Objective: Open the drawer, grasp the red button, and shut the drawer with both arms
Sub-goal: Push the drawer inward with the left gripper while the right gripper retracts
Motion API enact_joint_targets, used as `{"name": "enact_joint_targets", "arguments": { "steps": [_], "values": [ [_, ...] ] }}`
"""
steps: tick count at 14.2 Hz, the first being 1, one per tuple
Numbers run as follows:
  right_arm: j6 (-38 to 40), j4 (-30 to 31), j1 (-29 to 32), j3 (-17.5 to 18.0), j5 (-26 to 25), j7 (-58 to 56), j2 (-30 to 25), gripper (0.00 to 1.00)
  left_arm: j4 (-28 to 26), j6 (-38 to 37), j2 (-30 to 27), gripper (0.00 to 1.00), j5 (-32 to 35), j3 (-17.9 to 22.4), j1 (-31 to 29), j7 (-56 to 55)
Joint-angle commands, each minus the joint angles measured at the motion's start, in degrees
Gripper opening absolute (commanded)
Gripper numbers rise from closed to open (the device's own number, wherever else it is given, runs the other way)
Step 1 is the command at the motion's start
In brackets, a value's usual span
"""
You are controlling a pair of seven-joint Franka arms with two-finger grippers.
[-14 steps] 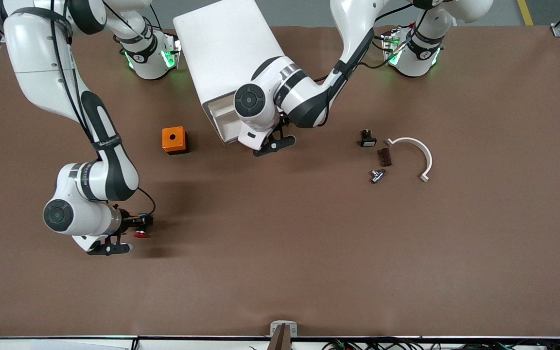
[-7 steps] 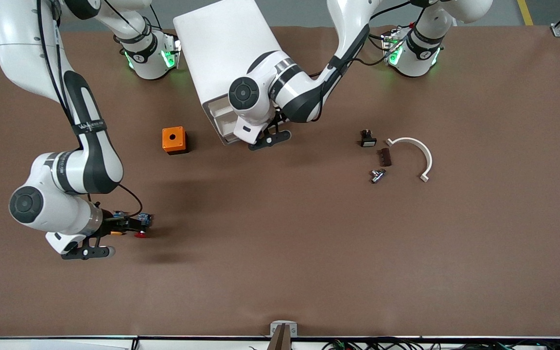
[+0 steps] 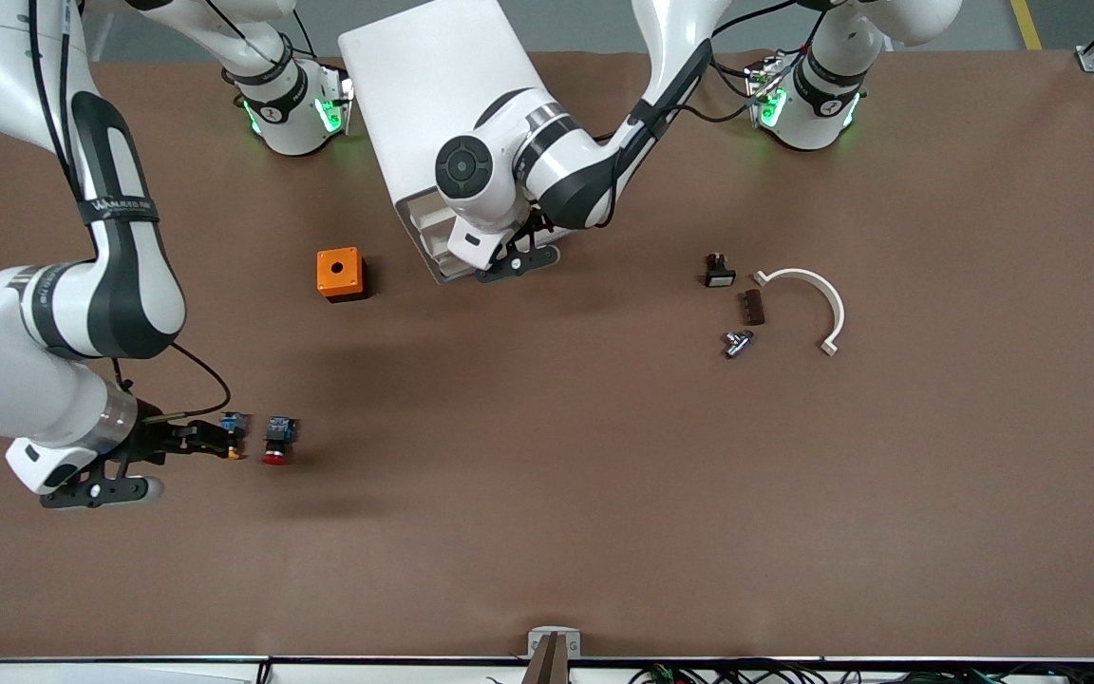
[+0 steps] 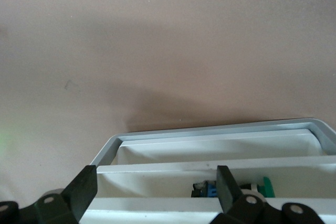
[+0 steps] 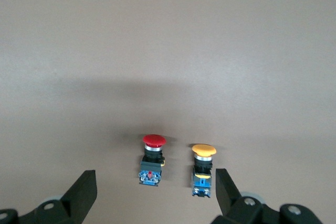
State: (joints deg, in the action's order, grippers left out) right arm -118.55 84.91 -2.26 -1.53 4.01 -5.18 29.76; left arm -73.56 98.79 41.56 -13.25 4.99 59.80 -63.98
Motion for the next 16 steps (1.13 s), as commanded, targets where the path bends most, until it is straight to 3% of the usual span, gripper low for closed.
{"name": "enact_joint_targets", "arguments": {
  "steps": [1, 6, 16],
  "values": [
    [2.00, 0.61, 0.51, -0.41, 0.65, 0.61, -2.68, 1.00, -2.28, -0.17, -1.83, 1.00, 1.82, -0.25, 1.02, 0.79],
    [4.54, 2.45, -0.02, -0.49, 0.56, 7.99, -9.09, 1.00, -2.46, -0.17, -1.83, 1.00, 1.83, -0.34, 1.89, 1.05],
    [7.45, 9.48, -0.11, -0.58, -0.66, 8.00, -22.10, 1.00, -2.73, -0.26, -1.83, 1.00, 2.00, -1.56, 2.69, 4.39]
  ]
}}
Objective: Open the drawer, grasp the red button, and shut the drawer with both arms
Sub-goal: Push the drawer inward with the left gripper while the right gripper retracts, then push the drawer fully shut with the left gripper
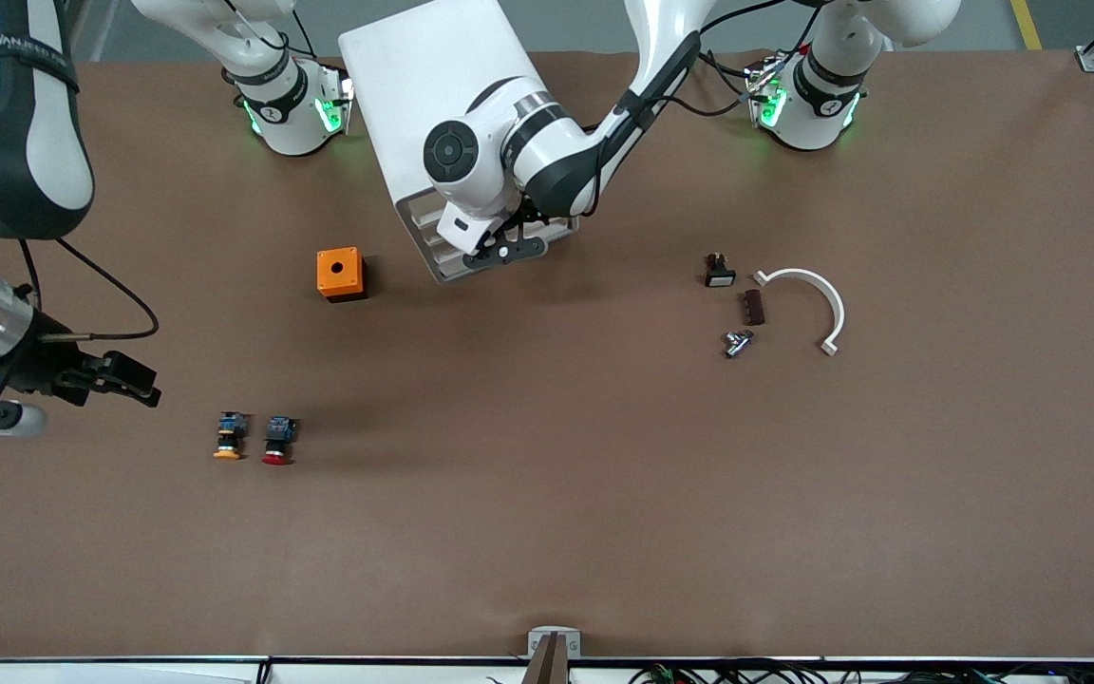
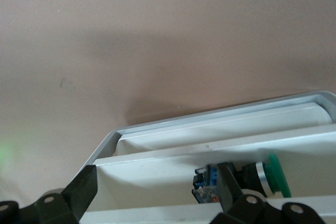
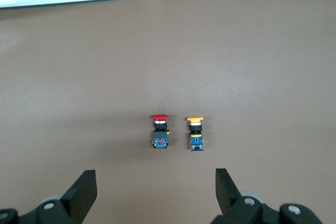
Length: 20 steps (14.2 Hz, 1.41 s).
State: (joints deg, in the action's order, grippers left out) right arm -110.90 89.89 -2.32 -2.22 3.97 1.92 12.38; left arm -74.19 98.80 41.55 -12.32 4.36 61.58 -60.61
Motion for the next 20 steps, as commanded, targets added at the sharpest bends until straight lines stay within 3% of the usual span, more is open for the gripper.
{"name": "enact_joint_targets", "arguments": {
  "steps": [1, 13, 17, 20],
  "values": [
    [-0.10, 5.28, -0.05, 0.12, -1.42, 0.89, -6.04, 1.00, -2.10, -0.19, -1.82, 1.00, 2.21, -1.45, 0.91, 1.20],
    [11.66, 6.43, -0.40, 0.29, -3.00, 4.67, -12.02, 1.00, -1.75, -0.10, -1.91, 1.00, 3.27, -2.43, 0.21, 1.46],
    [13.17, 8.70, -1.45, 0.29, -3.27, 5.72, -14.30, 1.00, -1.48, -0.10, -2.00, 1.00, 3.27, -1.37, -0.23, 1.46],
    [11.33, 12.75, -1.28, 0.47, -3.27, 5.90, -16.86, 1.00, -1.48, -0.10, -2.00, 1.00, 3.27, 1.78, -0.24, 1.46]
  ]
}}
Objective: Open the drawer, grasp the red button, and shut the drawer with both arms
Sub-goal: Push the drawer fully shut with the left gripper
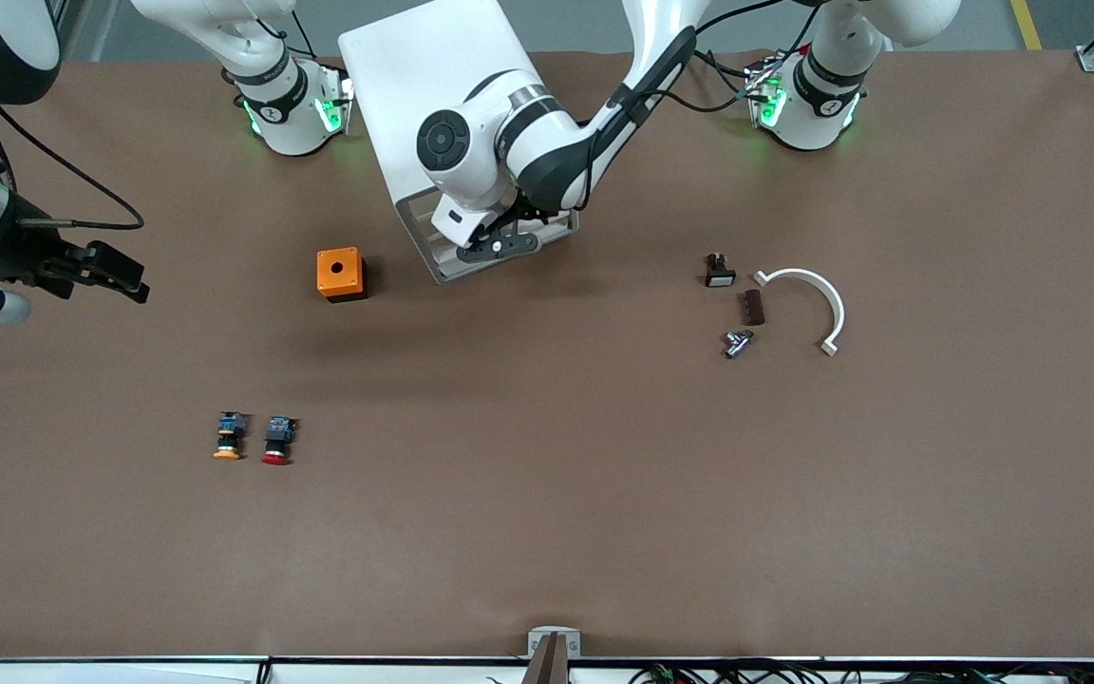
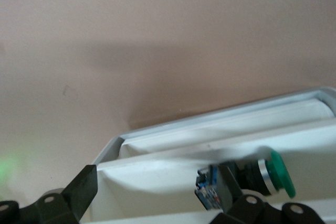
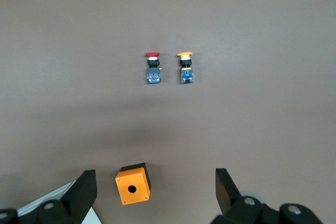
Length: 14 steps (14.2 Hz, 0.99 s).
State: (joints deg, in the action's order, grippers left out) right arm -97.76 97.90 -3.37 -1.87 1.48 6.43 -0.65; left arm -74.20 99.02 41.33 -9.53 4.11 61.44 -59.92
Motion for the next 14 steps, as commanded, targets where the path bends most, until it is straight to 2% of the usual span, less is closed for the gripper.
{"name": "enact_joint_targets", "arguments": {
  "steps": [1, 5, 8, 10, 14],
  "values": [
    [-1.82, 4.84, -0.15, 0.20, -0.78, 1.39, -4.01, 1.00, -1.47, -0.32, -1.78, 1.00, 0.56, 3.26, -0.09, 0.77],
    [-1.91, 4.31, 0.03, 0.38, -0.69, 1.39, -3.48, 1.00, -1.38, 0.20, -1.69, 1.00, 0.56, 6.96, -2.28, 0.77],
    [-1.29, 4.05, 0.03, 0.29, -0.69, 1.30, -3.48, 1.00, -1.21, 0.73, -2.83, 1.00, 0.65, 7.14, -5.88, 0.85],
    [-1.21, 3.17, 0.29, 0.29, -0.69, 0.51, -3.31, 1.00, -1.56, 0.73, -4.32, 1.00, 3.01, 7.05, -7.99, 0.77],
    [-1.73, 3.08, 2.67, 1.60, -0.60, 0.60, -3.31, 1.00, -1.65, 0.47, -6.96, 1.00, 3.81, 6.88, -14.05, 0.85]
  ]
}}
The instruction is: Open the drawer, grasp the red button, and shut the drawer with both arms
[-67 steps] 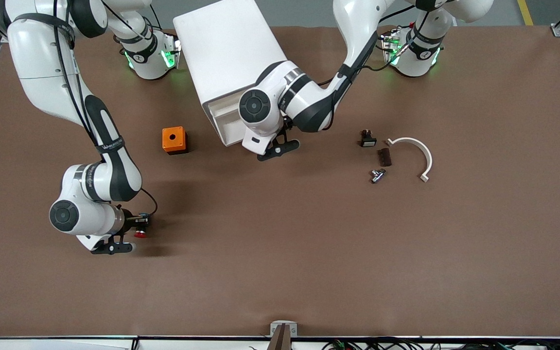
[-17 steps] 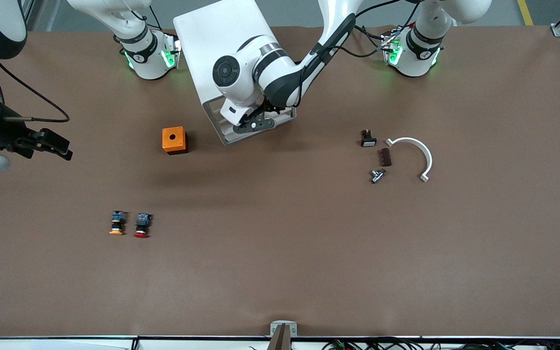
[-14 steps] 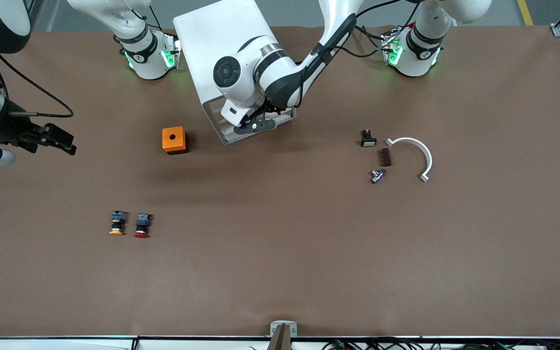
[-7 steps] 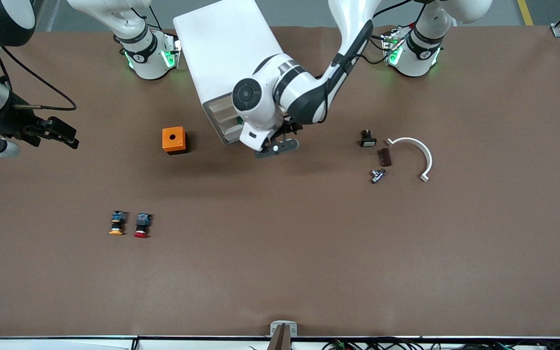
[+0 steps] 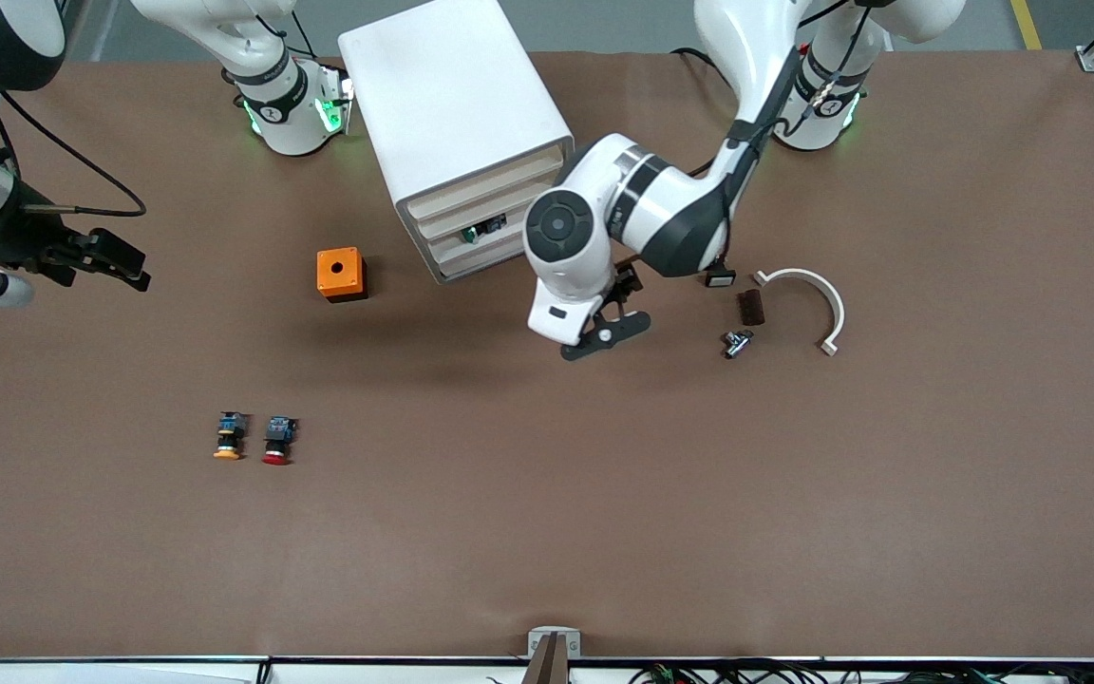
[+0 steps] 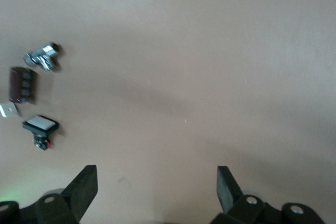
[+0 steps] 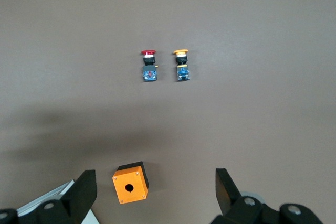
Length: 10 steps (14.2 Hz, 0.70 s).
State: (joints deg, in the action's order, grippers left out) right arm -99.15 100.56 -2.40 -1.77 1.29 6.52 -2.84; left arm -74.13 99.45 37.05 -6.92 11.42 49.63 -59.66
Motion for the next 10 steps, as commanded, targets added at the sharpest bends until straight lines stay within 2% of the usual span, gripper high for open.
{"name": "enact_joint_targets", "arguments": {
  "steps": [1, 5, 10],
  "values": [
    [-0.34, 0.43, 1.43, 1.51, -0.50, 0.86, -1.12, 1.00, -1.72, -0.13, -3.38, 1.00, 1.21, -0.43, -3.74, 0.94],
    [-0.17, 0.52, 0.90, 1.51, -0.50, 1.12, -1.12, 1.00, -1.72, -0.14, -6.11, 1.00, 1.21, -0.43, -10.42, 2.34],
    [-0.34, 0.43, 0.73, 1.51, -0.50, 1.12, -1.12, 1.00, -1.90, -2.51, -9.36, 1.00, 1.21, -0.52, -20.35, 10.70]
  ]
}}
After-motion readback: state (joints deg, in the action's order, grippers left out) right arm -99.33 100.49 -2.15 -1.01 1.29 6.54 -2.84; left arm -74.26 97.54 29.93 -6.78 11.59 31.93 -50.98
